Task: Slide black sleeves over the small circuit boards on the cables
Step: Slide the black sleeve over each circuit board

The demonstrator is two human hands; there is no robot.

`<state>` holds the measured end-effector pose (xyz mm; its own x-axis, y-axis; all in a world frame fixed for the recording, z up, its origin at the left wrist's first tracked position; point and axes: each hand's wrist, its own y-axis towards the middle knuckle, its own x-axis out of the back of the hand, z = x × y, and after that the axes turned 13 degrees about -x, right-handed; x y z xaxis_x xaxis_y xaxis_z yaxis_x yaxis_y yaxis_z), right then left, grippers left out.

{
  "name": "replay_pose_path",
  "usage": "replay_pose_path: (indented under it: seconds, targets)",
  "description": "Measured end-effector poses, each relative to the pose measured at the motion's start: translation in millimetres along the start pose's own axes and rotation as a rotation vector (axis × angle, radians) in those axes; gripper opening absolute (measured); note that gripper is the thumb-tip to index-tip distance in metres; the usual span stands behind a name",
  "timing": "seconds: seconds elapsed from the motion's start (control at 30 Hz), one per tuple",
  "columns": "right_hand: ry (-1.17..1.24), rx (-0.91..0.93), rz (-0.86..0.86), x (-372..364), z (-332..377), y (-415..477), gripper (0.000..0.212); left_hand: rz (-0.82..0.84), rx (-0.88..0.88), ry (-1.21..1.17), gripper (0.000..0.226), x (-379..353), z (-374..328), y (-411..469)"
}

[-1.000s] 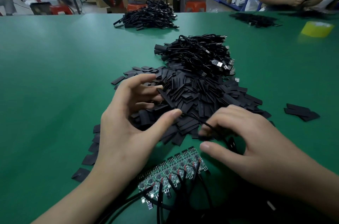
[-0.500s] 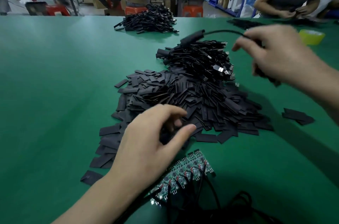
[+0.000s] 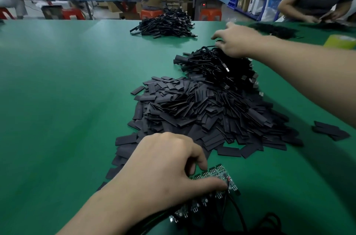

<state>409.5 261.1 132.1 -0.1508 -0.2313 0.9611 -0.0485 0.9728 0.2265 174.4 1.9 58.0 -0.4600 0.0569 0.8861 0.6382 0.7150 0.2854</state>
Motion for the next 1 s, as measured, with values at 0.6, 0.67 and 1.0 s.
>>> replay_pose_path:
  seconds: [0.6,0.67,1.0]
  targets:
    - [0.890,0.216,0.399,-4,22,-269,0.044,0.039,0.155,-0.897,0.025,-5,1,1]
    - [0.915,0.213,0.397,-7,22,-272,0.044,0.017,0.166,-0.917,0.023,-6,1,2]
    - [1.023,0.107,0.266,-16,33,-283,0.046,-0.067,0.160,-0.832,0.021,-11,-3,0]
